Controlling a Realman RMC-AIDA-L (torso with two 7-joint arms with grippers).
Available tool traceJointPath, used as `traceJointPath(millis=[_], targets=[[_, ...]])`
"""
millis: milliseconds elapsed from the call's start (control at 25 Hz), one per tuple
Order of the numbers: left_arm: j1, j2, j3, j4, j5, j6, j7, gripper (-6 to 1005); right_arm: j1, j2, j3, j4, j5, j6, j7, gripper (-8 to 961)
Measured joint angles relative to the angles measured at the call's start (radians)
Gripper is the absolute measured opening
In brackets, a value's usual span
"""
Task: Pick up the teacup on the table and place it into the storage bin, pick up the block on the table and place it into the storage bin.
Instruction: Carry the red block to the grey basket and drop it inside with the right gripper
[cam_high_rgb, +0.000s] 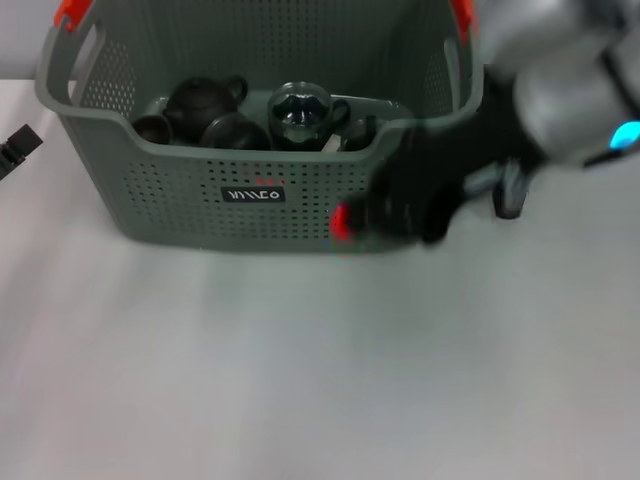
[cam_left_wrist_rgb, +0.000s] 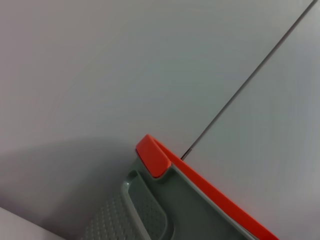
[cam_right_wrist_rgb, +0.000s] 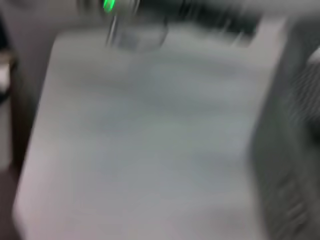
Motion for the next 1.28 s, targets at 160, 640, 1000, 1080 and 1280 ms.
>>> traceJointPath(millis=[160, 640, 1000, 1080, 1280], targets=[[-0.006, 0.000, 0.003, 0.000, 0.000, 0.000, 0.000, 920, 0.019, 0.000, 0.144, -0.048, 0.047, 0.052, 0.062, 109], [-0.009, 0.000, 0.007, 0.000, 0.000, 0.000, -0.002, 921, 0.130, -0.004, 0.176, 0.354, -0.085, 0.633, 0.190, 109], [-0.001, 0.000, 0.008, 0.000, 0.000, 0.000, -0.001, 920, 0.200, 0.004, 0.067, 0.523, -0.173, 0.775, 0.184, 156], [-0.001, 0.000, 0.008, 0.001, 0.000, 0.000, -0.001, 920, 0.199, 0.004, 0.053, 0.518, -0.171, 0.772, 0.188, 172], [-0.001, 0.000, 0.008, 0.001, 0.000, 0.000, 0.000, 920, 0.183, 0.004, 0.040, 0.473, -0.166, 0.742, 0.183, 210]])
